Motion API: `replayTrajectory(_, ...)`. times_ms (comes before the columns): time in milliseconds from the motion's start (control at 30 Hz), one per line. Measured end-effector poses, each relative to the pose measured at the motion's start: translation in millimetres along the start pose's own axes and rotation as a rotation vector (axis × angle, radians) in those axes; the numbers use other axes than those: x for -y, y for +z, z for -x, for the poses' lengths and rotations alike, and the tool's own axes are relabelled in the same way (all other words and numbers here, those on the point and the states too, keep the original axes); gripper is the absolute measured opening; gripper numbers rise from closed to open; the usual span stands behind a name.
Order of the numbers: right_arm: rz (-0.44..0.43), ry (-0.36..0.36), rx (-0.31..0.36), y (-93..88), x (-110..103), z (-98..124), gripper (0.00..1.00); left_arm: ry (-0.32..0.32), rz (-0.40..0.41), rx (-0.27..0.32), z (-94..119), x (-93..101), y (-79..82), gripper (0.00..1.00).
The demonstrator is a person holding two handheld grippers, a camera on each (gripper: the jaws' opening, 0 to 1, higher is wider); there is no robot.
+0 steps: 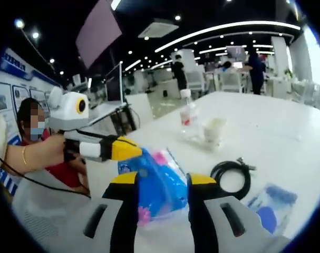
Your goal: Arrange the tabletop items into an orderly group along one side of the table until the central work area is clear of visible clutter.
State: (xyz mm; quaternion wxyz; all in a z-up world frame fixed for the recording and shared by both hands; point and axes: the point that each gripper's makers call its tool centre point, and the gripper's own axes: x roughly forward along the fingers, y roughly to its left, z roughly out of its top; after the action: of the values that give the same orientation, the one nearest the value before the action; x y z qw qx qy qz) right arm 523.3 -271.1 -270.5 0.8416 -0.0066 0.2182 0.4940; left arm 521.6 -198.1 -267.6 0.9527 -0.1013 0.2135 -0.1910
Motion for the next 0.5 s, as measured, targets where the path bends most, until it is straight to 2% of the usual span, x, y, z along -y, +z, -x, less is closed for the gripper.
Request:
replayTrajectory(133,-0.024,-0.025,-0.008,-2.3,5,0,0.56,0.021,0.0,0.027,3,-2.6,5.4,0.0)
replayTrajectory(200,-0.04,-0.04,-0.007,-2.6,7,0,0.59,0.038,0.026,0.045,5,-6.2,8.3,0.0)
replayTrajectory(300,-0.054,-0.053,-0.004,-2.0,10,1,0.6,0.087,0.036,0.046,8,-15.0,8.3,0.0)
replayTrajectory(500,-0.084,-0.089,-0.024,-7.7,17,1,0.58,0.125,0.063,0.073,13,-22.5,12.3,0.0)
